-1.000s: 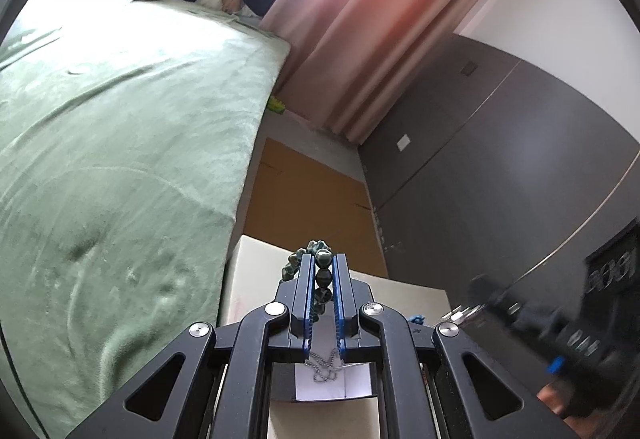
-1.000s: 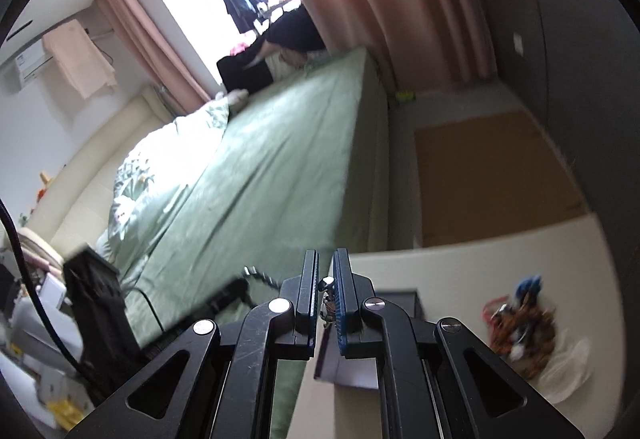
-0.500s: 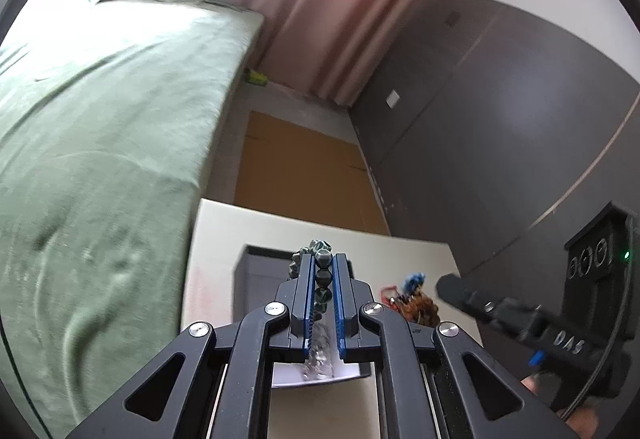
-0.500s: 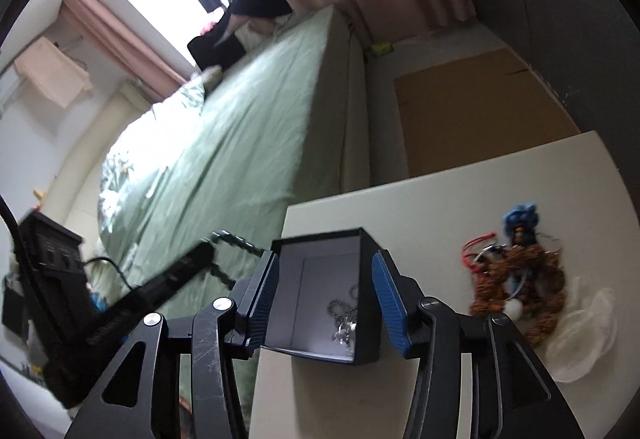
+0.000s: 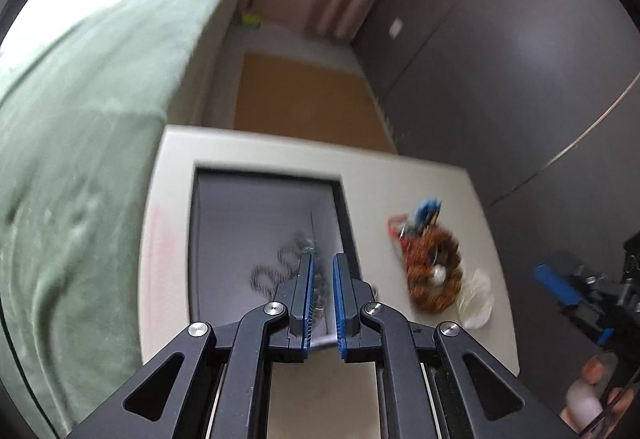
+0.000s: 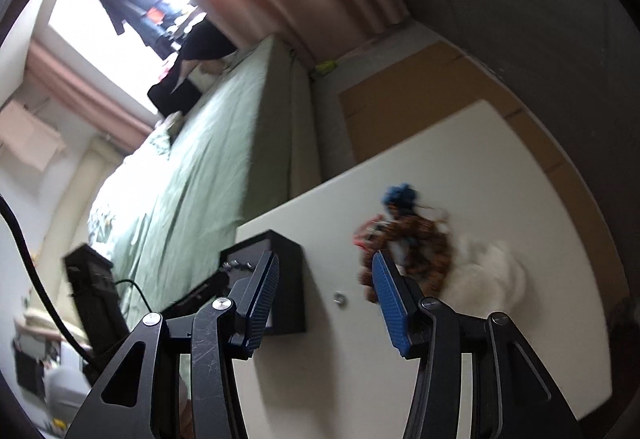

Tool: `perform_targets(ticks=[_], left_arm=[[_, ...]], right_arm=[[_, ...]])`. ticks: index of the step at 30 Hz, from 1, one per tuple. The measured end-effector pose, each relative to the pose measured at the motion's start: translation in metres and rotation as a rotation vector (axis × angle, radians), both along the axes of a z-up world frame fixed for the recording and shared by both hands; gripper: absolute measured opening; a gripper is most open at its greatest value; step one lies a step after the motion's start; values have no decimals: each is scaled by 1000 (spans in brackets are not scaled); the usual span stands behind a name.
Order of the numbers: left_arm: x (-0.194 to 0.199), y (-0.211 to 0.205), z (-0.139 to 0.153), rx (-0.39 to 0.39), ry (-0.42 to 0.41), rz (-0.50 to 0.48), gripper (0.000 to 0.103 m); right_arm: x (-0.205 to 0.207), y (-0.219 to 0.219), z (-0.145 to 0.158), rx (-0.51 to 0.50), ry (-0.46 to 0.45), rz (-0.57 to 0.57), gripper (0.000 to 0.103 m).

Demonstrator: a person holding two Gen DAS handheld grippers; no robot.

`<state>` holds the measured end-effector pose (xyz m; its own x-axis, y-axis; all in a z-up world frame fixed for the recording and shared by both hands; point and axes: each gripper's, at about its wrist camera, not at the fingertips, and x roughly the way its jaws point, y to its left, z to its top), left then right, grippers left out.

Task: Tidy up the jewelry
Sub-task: 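Grasp the white tissue with the right tool while the left tool reaches the brown bead bracelet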

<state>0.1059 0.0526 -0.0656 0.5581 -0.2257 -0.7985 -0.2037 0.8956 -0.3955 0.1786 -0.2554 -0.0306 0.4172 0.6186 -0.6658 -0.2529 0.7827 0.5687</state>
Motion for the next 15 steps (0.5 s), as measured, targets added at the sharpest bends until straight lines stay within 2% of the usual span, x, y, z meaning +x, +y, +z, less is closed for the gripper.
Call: perform_targets(ticks=[2,4,5,6,11,15], left_arm=[[-1,-2,-2,9,11,0,12],[-3,-5,3,26,-4,7,29],[-4,-6,5,28,-19,12,45],[-6,-8,8,30,-38,17,55],[-7,-26,21,24,-108,-21,57],[-4,-49,23,31,-124,-68,57]], right_arm=[[-3,-15,-1,6,9,-36,50],[-4,-27,-1,6,8,-60,50],[-5,-33,0,6,9,-72,50],[-6,-39,-1,8,13,-84,50],[-3,-56,-8,-28,47,-124,50],[2,-66,-17,-33,89,-138,50]])
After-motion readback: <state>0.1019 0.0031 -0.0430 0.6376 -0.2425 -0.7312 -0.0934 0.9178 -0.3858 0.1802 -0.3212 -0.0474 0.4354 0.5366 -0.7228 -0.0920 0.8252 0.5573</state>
